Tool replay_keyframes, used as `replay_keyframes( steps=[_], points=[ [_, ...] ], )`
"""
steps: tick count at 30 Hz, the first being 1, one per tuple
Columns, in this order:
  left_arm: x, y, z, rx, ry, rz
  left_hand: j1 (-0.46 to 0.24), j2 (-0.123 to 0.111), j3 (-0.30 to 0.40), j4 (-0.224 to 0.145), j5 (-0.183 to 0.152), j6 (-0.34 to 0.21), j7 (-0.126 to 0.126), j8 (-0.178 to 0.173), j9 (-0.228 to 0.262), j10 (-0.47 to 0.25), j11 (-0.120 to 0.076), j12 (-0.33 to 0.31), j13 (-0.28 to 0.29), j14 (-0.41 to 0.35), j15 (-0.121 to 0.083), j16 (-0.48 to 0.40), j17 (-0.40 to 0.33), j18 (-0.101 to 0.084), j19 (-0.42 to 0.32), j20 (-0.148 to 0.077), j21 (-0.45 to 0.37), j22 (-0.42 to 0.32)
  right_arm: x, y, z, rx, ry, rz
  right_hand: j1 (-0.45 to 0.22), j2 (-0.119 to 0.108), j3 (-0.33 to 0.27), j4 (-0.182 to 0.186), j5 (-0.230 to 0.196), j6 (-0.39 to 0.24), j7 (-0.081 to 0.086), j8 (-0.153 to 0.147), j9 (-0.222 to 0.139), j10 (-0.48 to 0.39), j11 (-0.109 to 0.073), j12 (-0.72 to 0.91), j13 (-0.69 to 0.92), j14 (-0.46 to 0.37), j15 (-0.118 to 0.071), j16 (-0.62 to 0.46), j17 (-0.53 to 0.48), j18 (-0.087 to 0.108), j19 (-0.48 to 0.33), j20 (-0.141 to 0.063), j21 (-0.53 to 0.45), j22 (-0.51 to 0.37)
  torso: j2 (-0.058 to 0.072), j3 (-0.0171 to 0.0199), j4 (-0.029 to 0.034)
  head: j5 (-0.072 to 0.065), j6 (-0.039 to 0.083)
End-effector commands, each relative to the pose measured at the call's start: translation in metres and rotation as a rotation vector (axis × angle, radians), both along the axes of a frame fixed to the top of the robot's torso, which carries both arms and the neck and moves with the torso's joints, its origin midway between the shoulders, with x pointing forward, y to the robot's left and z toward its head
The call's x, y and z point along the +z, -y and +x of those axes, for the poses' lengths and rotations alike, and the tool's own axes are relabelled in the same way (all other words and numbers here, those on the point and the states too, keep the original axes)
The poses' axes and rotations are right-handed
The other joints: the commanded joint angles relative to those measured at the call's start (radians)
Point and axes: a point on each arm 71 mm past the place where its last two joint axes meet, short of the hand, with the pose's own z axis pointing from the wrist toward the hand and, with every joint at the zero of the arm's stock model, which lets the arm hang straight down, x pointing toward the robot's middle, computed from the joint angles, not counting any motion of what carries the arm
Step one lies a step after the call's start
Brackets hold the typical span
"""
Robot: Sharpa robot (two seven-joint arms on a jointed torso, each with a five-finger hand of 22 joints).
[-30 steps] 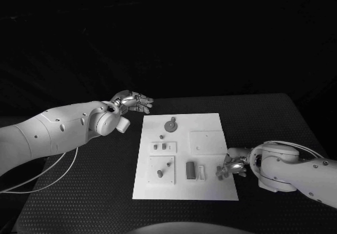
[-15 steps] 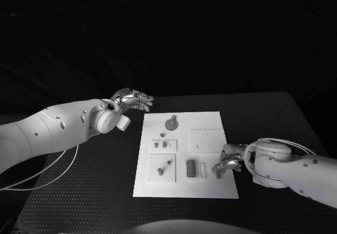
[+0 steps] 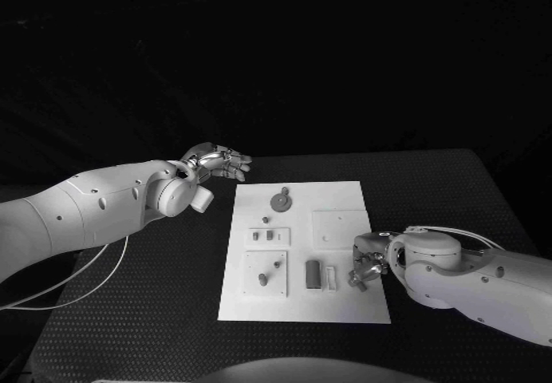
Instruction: Assemble the parts on the task board
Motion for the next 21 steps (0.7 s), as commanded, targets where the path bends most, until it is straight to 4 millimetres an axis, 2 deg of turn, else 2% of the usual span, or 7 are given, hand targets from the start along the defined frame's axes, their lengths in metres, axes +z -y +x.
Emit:
replay_keyframes(
  steps=[1,9,12,16,18,21],
  points=[
    [0.0014,0.0026,-0.0003,-0.015,0.008,-0.012,-0.01,0.001,0.0,0.007,0.001,-0.001,0.0,0.003,-0.002,-0.002,-0.002,0.005,-0.001,0.003,0.004,-0.007,0.001,-0.004,-0.005,0.003,0.004,-0.001,-0.0176,0.0027,-0.01,0.039,-0.029,-0.088,0.012,0.005,-0.008,0.001,-0.003,-0.051,0.037,-0.095,-0.052,-0.003,0.004,-0.006,-0.001,-0.001,0.003,-0.006,-0.001,0.006,-0.005,0.006,-0.005,0.017,0.0,-0.0007,0.0005,-0.001,-0.001],
    [0.0016,0.0014,-0.0007,-0.012,0.009,-0.011,-0.01,0.001,0.0,0.007,0.001,-0.001,0.0,0.003,-0.002,-0.002,-0.003,0.006,-0.001,0.003,0.004,-0.007,0.002,-0.004,-0.005,0.003,0.004,-0.001,-0.0178,0.0017,-0.0114,0.037,-0.031,-0.074,0.022,0.008,-0.015,0.0,-0.002,-0.071,0.045,-0.113,-0.069,-0.007,0.011,-0.007,-0.002,-0.005,0.009,-0.007,-0.001,0.006,-0.008,0.01,-0.008,0.017,0.0,-0.001,0.0006,-0.001,-0.003],
    [0.0016,0.002,-0.0008,-0.014,0.009,-0.012,-0.011,0.002,0.0,0.008,0.001,-0.002,0.001,0.003,-0.002,-0.002,-0.003,0.006,-0.001,0.003,0.004,-0.007,0.002,-0.004,-0.005,0.003,0.004,-0.001,-0.0178,0.0016,-0.0119,0.016,-0.047,-0.041,0.03,0.017,-0.018,0.0,-0.002,-0.079,0.049,-0.121,-0.079,-0.008,0.016,-0.007,-0.003,-0.006,0.013,-0.006,0.0,0.006,-0.009,0.011,-0.008,0.017,0.0,-0.001,0.0006,0.0,-0.004],
    [0.0016,0.0023,-0.0009,-0.014,0.009,-0.012,-0.011,0.002,0.0,0.008,0.001,-0.002,0.001,0.003,-0.002,-0.002,-0.002,0.006,-0.001,0.003,0.004,-0.007,0.002,-0.004,-0.005,0.003,0.004,-0.001,-0.0196,0.0021,-0.0135,-0.023,-0.106,0.019,0.018,0.06,-0.027,0.001,-0.003,-0.061,0.048,-0.117,-0.088,0.0,0.014,-0.002,-0.003,-0.002,0.014,-0.002,0.001,0.006,-0.007,0.013,-0.006,0.018,0.0,-0.0005,0.0006,-0.001,-0.006],
    [0.0016,0.0023,-0.0008,-0.014,0.009,-0.012,-0.012,0.003,0.0,0.009,0.001,-0.002,0.001,0.003,-0.002,-0.002,-0.002,0.006,-0.001,0.003,0.004,-0.007,0.002,-0.004,-0.005,0.003,0.004,-0.001,-0.0202,0.0016,-0.0144,-0.046,-0.138,0.059,0.007,0.1,-0.031,0.001,-0.003,-0.051,0.045,-0.115,-0.094,0.006,0.01,0.0,-0.004,0.002,0.012,0.001,0.001,0.006,-0.005,0.012,-0.005,0.018,0.0,-0.0003,0.0003,-0.001,-0.006],
    [0.0016,0.0024,-0.0007,-0.014,0.009,-0.012,-0.012,0.003,0.0,0.009,0.001,-0.002,0.001,0.003,-0.002,-0.002,-0.002,0.006,-0.001,0.003,0.004,-0.007,0.002,-0.004,-0.005,0.003,0.004,-0.001,-0.0204,0.0021,-0.0157,-0.09,-0.182,0.116,0.006,0.173,-0.021,-0.003,0.0,-0.039,0.039,-0.111,-0.099,0.012,0.006,0.003,-0.005,0.006,0.008,0.005,0.002,0.006,-0.005,0.009,-0.002,0.019,0.0,-0.0003,0.0003,-0.001,-0.006]
  ],
)
